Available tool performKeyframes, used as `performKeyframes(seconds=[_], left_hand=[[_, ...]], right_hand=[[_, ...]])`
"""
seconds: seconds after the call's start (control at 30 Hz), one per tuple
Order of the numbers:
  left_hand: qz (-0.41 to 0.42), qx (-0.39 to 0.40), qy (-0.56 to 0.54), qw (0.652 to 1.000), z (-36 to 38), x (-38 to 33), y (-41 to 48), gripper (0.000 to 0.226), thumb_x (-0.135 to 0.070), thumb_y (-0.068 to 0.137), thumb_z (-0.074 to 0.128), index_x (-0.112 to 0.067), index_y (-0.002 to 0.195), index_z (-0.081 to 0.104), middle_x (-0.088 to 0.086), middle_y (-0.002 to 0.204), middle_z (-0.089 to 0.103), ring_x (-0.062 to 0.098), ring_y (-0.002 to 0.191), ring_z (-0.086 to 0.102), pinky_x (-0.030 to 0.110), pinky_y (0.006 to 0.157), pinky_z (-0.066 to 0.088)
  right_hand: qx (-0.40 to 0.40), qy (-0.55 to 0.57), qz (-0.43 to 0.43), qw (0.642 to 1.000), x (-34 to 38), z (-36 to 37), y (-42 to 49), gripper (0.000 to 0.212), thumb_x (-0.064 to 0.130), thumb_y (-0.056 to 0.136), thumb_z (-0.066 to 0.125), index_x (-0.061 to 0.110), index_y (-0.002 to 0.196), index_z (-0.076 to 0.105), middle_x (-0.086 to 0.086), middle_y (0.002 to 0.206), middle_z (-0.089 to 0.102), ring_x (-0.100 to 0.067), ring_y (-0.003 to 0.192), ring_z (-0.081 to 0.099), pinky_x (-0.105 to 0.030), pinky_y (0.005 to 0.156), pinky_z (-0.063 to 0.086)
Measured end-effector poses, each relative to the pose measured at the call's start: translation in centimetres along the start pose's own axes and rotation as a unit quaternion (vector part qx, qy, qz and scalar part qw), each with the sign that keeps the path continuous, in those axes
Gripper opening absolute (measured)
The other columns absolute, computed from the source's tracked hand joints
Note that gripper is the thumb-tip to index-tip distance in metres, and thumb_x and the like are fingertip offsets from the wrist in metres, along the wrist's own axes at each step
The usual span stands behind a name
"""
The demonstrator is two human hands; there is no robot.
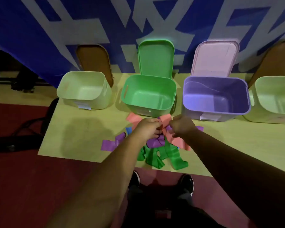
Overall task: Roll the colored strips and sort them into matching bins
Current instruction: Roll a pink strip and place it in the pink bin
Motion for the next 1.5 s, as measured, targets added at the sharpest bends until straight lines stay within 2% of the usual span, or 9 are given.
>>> performKeyframes(seconds=[0.17, 0.3, 0.43, 0.67, 0.83, 1.03, 1.17, 1.27, 1.5], left_hand=[[0.002, -0.008, -0.030, 1.000, 1.1, 1.0, 1.0, 0.034, -0.009, 0.109, 0.055, -0.020, 0.141, 0.061, 0.008, 0.115, 0.077, 0.027, 0.102, 0.072, 0.042, 0.093, 0.060], [0.021, -0.017, -0.082, 0.996, 1.2, 0.7, 0.9, 0.032, -0.005, 0.108, 0.058, -0.026, 0.133, 0.058, -0.003, 0.108, 0.077, 0.023, 0.100, 0.076, 0.043, 0.097, 0.061], [0.046, -0.059, -0.109, 0.991, 0.2, 0.0, 0.6, 0.035, -0.006, 0.100, 0.071, -0.016, 0.133, 0.068, -0.003, 0.107, 0.082, 0.016, 0.085, 0.072, 0.028, 0.067, 0.054], [0.117, -0.091, -0.117, 0.982, -1.2, -4.5, -1.4, 0.034, -0.003, 0.094, 0.075, -0.025, 0.120, 0.076, -0.003, 0.094, 0.083, 0.009, 0.068, 0.069, 0.022, 0.058, 0.046], [0.196, -0.080, -0.140, 0.967, -2.1, -10.0, -4.5, 0.031, -0.005, 0.095, 0.071, -0.028, 0.115, 0.079, -0.005, 0.097, 0.082, 0.015, 0.088, 0.070, 0.029, 0.074, 0.048], [0.292, -0.097, -0.141, 0.941, -3.8, -17.5, -8.7, 0.023, -0.020, 0.100, 0.071, -0.030, 0.119, 0.080, -0.009, 0.110, 0.082, 0.008, 0.104, 0.072, 0.033, 0.082, 0.044], [0.336, -0.067, -0.179, 0.922, -4.4, -21.8, -10.5, 0.023, -0.013, 0.101, 0.069, -0.026, 0.116, 0.081, 0.006, 0.108, 0.082, 0.019, 0.092, 0.073, 0.028, 0.069, 0.054], [0.375, -0.058, -0.195, 0.904, -5.0, -24.6, -11.6, 0.023, -0.011, 0.101, 0.068, -0.023, 0.117, 0.081, 0.017, 0.111, 0.081, 0.028, 0.092, 0.071, 0.036, 0.078, 0.057], [0.341, -0.042, -0.264, 0.901, -5.7, -28.7, -13.0, 0.036, -0.013, 0.105, 0.065, -0.008, 0.140, 0.061, 0.011, 0.092, 0.078, 0.019, 0.065, 0.066, 0.032, 0.069, 0.058]], right_hand=[[0.015, 0.016, -0.019, 1.000, -1.3, 0.5, 0.7, 0.018, 0.003, 0.100, 0.057, 0.009, 0.110, 0.070, -0.018, 0.093, 0.069, -0.028, 0.072, 0.063, -0.033, 0.062, 0.051], [-0.023, 0.048, -0.039, 0.998, -1.5, -0.2, 0.7, 0.026, 0.017, 0.102, 0.070, 0.008, 0.125, 0.065, -0.018, 0.106, 0.075, -0.029, 0.084, 0.071, -0.038, 0.072, 0.056], [-0.065, -0.003, -0.112, 0.992, 0.4, -1.0, 0.2, 0.028, 0.042, 0.098, 0.076, 0.018, 0.108, 0.068, -0.007, 0.102, 0.073, -0.031, 0.092, 0.074, -0.047, 0.083, 0.060], [-0.089, 0.037, -0.165, 0.982, 5.0, -3.0, -1.9, 0.028, 0.026, 0.096, 0.077, 0.006, 0.080, 0.067, -0.004, 0.072, 0.063, -0.019, 0.070, 0.056, -0.036, 0.074, 0.047], [-0.090, 0.083, -0.197, 0.973, 10.6, -4.6, -3.9, 0.021, 0.023, 0.091, 0.075, 0.009, 0.078, 0.067, -0.006, 0.074, 0.062, -0.017, 0.068, 0.055, -0.031, 0.069, 0.048], [-0.062, 0.107, -0.298, 0.946, 18.9, -6.6, -7.6, 0.015, 0.022, 0.095, 0.072, 0.011, 0.086, 0.071, 0.000, 0.078, 0.071, -0.014, 0.077, 0.066, -0.040, 0.084, 0.053], [-0.058, 0.098, -0.352, 0.929, 23.8, -7.7, -10.6, 0.010, 0.017, 0.102, 0.068, 0.012, 0.095, 0.073, 0.006, 0.077, 0.075, -0.005, 0.072, 0.070, -0.028, 0.075, 0.053], [-0.063, 0.089, -0.386, 0.916, 26.7, -8.4, -12.7, 0.009, 0.019, 0.103, 0.067, 0.014, 0.099, 0.074, 0.002, 0.084, 0.077, -0.010, 0.079, 0.072, -0.035, 0.081, 0.059], [-0.083, 0.036, -0.434, 0.896, 31.7, -9.3, -16.7, 0.015, 0.014, 0.100, 0.061, 0.017, 0.099, 0.075, 0.003, 0.084, 0.072, -0.009, 0.075, 0.061, -0.032, 0.074, 0.050]])
Point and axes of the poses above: each hand's wrist, its own y-axis towards the middle knuckle, its own z-axis out of the palm, x = y × z, the point moved 8 cm from there along y, towards the middle knuckle
